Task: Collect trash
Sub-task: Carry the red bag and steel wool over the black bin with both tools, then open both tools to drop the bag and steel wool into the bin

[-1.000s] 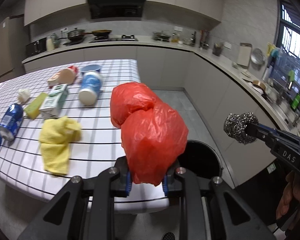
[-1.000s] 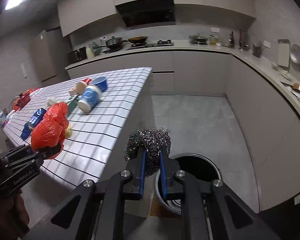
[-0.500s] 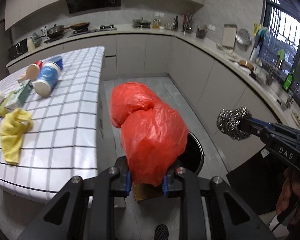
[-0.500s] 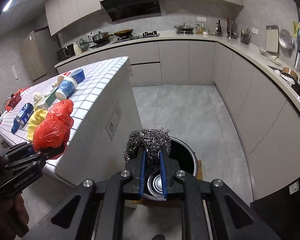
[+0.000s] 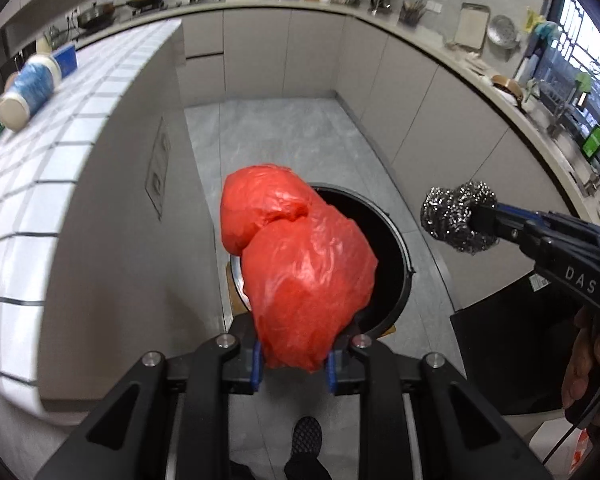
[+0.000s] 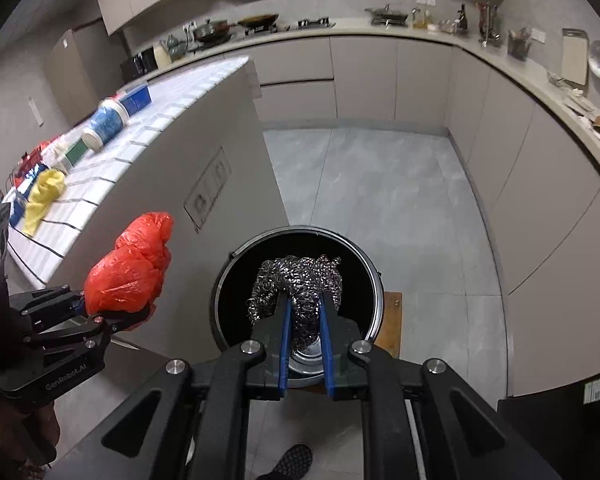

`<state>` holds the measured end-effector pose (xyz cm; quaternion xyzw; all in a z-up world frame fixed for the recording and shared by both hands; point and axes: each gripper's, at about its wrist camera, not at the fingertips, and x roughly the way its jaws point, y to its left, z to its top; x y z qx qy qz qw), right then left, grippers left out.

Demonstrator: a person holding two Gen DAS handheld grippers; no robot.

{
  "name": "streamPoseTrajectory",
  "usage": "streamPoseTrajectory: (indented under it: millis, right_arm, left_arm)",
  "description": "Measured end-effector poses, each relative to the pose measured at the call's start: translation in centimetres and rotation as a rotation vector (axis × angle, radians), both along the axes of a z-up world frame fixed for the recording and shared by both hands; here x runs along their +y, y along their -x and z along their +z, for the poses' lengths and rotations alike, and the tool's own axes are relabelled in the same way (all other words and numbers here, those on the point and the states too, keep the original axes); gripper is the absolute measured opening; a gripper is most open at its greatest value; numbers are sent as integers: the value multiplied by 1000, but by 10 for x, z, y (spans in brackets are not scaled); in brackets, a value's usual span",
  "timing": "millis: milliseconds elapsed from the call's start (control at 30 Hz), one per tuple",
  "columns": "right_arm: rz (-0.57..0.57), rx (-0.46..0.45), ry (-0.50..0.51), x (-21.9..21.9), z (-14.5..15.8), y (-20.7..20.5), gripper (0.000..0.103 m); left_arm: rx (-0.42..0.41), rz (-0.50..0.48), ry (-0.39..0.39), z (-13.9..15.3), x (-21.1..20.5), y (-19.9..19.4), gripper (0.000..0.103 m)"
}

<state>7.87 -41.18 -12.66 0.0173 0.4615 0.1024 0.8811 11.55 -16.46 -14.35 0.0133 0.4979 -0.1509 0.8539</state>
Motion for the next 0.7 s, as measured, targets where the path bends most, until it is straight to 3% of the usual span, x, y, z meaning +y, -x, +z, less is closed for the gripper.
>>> streamPoseTrajectory:
  millis: [233, 267, 300, 333, 367, 400, 433, 633, 700]
  right_arm:
    - [69, 81, -25, -7, -42, -51, 14]
    - [98, 96, -21, -5, -50, -60, 15]
    - [117, 112, -16, -3, -56, -67, 17]
    - [147, 141, 13, 0, -67, -76, 26]
    - [152, 155, 44, 1, -74, -81, 40]
    - [131, 152, 76, -3, -81, -86, 81]
    - [119, 150, 71, -9, -84, -89, 94]
    - [39, 150, 74, -35, -79, -89, 95]
    - [17, 136, 79, -39, -76, -84, 102]
  left_arm:
    - [76, 37, 18, -35, -9, -26, 25]
    - [84, 31, 37, -43, -10, -29, 26]
    - [98, 25, 36, -48, -13, -32, 38]
    - [131, 31, 13, -56, -14, -37, 63]
    - [142, 57, -20, -61, -12, -38, 75]
    - [120, 96, -53, -62, -8, -36, 84]
    - [112, 112, -62, -61, -4, -35, 84]
    - [87, 139, -97, -49, 1, -23, 93]
    - [76, 136, -111, -43, -3, -24, 95]
